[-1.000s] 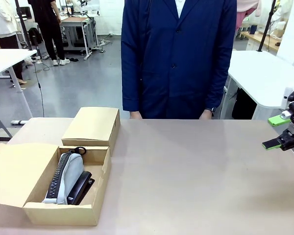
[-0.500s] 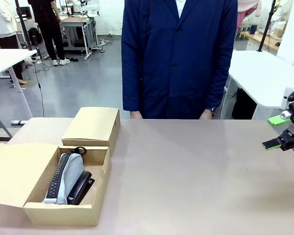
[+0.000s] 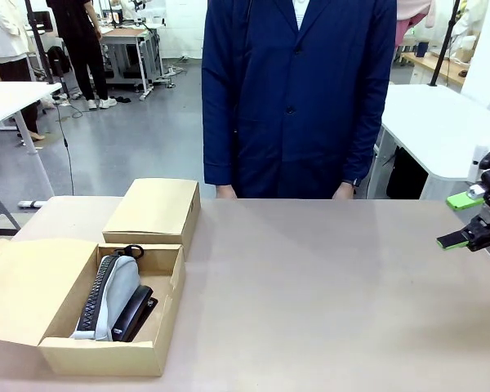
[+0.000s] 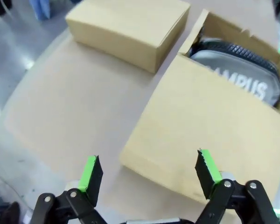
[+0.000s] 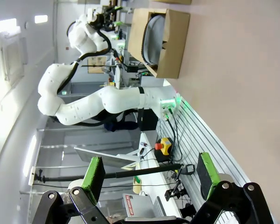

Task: Place items inside the box.
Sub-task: Close the lid of the Mailer Box closest to the robot.

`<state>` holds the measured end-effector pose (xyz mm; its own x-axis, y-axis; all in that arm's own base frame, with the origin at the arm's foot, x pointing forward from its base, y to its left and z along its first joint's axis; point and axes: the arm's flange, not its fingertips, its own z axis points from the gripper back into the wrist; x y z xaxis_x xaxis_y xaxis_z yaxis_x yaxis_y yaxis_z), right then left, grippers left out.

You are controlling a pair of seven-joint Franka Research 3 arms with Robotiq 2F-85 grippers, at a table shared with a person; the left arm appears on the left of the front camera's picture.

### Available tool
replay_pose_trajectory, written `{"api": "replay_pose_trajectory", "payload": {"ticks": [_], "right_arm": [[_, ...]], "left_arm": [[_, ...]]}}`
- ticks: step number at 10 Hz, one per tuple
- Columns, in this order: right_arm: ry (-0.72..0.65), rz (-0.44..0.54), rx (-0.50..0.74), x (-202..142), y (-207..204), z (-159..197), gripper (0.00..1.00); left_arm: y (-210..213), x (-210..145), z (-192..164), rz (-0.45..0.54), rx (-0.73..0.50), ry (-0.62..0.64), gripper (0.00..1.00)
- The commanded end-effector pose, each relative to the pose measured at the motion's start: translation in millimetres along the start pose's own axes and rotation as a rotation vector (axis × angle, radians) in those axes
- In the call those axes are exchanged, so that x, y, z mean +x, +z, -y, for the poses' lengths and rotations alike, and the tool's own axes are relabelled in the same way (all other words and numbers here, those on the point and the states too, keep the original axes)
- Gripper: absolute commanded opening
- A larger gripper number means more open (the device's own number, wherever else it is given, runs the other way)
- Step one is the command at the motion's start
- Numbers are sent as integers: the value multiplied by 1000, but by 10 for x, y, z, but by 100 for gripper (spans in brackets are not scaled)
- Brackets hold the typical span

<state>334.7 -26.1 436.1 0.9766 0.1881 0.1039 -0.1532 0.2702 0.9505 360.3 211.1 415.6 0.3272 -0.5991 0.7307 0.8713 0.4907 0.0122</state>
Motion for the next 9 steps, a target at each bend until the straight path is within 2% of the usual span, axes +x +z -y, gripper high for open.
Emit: {"api": "replay_pose_trajectory", "payload": {"ticks": [1, 2, 3, 5, 7, 9], "right_arm": [[16, 7, 1, 32, -12, 15, 100], [16, 7, 1, 32, -12, 15, 100], [16, 7, 1, 32, -12, 15, 100], [16, 7, 1, 32, -12, 15, 100], [16, 7, 1, 32, -12, 15, 100], [16, 7, 1, 32, -12, 15, 100]], "left_arm": [[6, -82, -67, -30, 39, -41, 100], [123, -139, -257, -19, -18, -86, 100], [274, -267, -443, -8, -47, -79, 100], [522, -595, -597, -9, -42, -188, 100], [442, -922, -643, -119, -74, -210, 100], [232, -1184, -629, -166, -109, -192, 100]]}}
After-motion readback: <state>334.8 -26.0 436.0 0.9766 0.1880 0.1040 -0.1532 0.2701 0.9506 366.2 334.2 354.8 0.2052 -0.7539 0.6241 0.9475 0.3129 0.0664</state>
